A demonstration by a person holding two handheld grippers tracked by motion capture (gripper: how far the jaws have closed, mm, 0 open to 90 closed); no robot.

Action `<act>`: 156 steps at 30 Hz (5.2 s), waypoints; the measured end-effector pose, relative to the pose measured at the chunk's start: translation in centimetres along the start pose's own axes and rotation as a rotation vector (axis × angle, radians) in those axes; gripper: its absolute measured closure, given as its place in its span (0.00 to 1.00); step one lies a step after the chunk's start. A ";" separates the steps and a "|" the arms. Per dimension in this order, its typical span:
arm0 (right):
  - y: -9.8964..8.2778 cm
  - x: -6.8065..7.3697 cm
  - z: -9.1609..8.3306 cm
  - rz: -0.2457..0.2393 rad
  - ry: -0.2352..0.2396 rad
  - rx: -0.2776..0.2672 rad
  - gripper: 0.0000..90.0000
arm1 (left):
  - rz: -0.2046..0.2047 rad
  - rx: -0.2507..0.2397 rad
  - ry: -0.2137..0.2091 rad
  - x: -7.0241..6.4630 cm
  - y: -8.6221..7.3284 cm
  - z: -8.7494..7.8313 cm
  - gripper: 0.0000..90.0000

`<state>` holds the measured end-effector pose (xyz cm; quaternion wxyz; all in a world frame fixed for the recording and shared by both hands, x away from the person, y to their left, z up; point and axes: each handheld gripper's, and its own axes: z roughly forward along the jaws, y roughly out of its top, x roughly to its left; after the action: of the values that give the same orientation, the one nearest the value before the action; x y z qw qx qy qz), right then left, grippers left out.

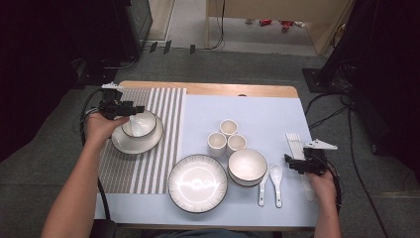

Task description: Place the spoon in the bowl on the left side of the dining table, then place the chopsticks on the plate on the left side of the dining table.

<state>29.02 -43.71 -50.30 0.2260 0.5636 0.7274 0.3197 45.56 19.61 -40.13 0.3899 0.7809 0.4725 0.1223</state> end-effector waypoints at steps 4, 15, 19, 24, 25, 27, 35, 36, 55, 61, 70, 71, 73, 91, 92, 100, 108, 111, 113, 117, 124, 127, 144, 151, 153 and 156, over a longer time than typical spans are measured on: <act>0.0 0.0 0.0 0.000 0.000 0.000 0.16 | 0.009 0.001 0.008 0.0 -0.2 -0.3 0.41; 0.0 0.0 0.0 -0.002 -0.001 0.000 0.16 | 0.013 0.004 -0.006 -0.8 -0.5 -0.9 0.38; 0.0 0.0 0.0 -0.001 -0.001 0.001 0.16 | 0.018 -0.006 -0.013 -1.2 -0.6 -1.0 0.38; 0.0 0.0 0.0 -0.001 -0.002 0.001 0.16 | 0.019 -0.009 -0.026 -1.7 -0.8 -1.1 0.38; 0.0 0.0 0.0 -0.002 -0.003 0.001 0.16 | 0.022 -0.012 -0.025 -1.8 -0.9 -1.1 0.38; 0.0 0.1 0.0 -0.001 -0.004 0.002 0.16 | 0.033 -0.009 -0.023 -2.0 -1.0 -1.2 0.38; 0.0 0.0 0.0 -0.001 -0.002 0.001 0.16 | 0.038 -0.009 -0.030 -2.3 -1.3 -1.8 0.38; 0.0 0.0 0.0 -0.001 -0.002 0.001 0.16 | 0.042 -0.008 -0.030 -2.4 -1.4 -1.9 0.38; 0.0 0.0 0.0 -0.002 -0.003 0.002 0.16 | 0.057 -0.052 -0.051 -4.5 -2.8 -2.8 0.38; 0.0 0.0 0.0 -0.001 -0.003 0.002 0.16 | 0.066 -0.045 -0.051 -4.9 -3.2 -2.8 0.38; 0.0 0.0 0.0 -0.001 -0.004 0.002 0.16 | 0.073 -0.052 -0.066 -5.5 -4.0 -2.7 0.38; 0.0 0.0 0.0 -0.001 -0.004 0.001 0.16 | 0.074 -0.053 -0.071 -5.6 -4.1 -2.7 0.37; 0.0 0.0 0.0 0.000 -0.004 0.001 0.16 | 0.077 -0.055 -0.075 -5.7 -4.2 -2.7 0.37; 0.0 0.0 0.0 0.002 -0.004 0.002 0.16 | 0.125 -0.053 -0.087 -6.8 -6.2 -2.9 0.37; 0.0 0.0 0.0 0.002 -0.004 0.002 0.16 | 0.125 -0.053 -0.087 -6.8 -6.2 -2.9 0.37; 0.0 0.1 0.0 0.004 -0.005 0.002 0.16 | 0.139 -0.061 -0.101 -7.4 -6.8 -3.2 0.35; 0.0 0.1 0.0 0.004 -0.005 0.001 0.16 | 0.143 -0.053 -0.084 -7.8 -7.6 -3.0 0.35; 0.0 0.1 0.0 0.004 -0.005 0.002 0.16 | 0.146 -0.056 -0.086 -7.9 -8.0 -3.1 0.35; 0.0 0.1 0.0 0.004 -0.005 0.001 0.16 | 0.146 -0.054 -0.088 -8.0 -8.2 -3.1 0.35; 0.0 0.1 0.0 0.004 -0.005 0.002 0.16 | 0.149 -0.064 -0.083 -8.2 -8.4 -3.3 0.35; 0.0 0.1 0.0 0.004 -0.005 0.001 0.16 | 0.154 -0.064 -0.088 -8.6 -8.6 -3.8 0.34; 0.0 0.1 0.0 0.004 -0.005 0.001 0.16 | 0.157 -0.071 -0.088 -8.8 -8.7 -4.0 0.34; 0.0 0.0 0.0 0.004 -0.004 0.002 0.16 | 0.128 -0.076 -0.106 -9.3 -9.5 -4.9 0.32; 0.0 0.0 0.0 0.005 -0.004 0.002 0.16 | 0.156 -0.056 -0.072 -10.1 -10.1 -4.7 0.32; 0.0 0.0 0.0 0.004 -0.004 0.001 0.16 | 0.163 -0.033 -0.059 -10.4 -10.2 -4.4 0.32; 0.0 0.0 0.0 0.004 -0.004 0.001 0.16 | 0.182 -0.025 -0.074 -10.6 -10.6 -4.2 0.30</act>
<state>29.01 -43.66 -50.30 0.2266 0.5660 0.7258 0.3186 30.84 15.49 -43.09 0.4042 0.8196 0.3832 0.1341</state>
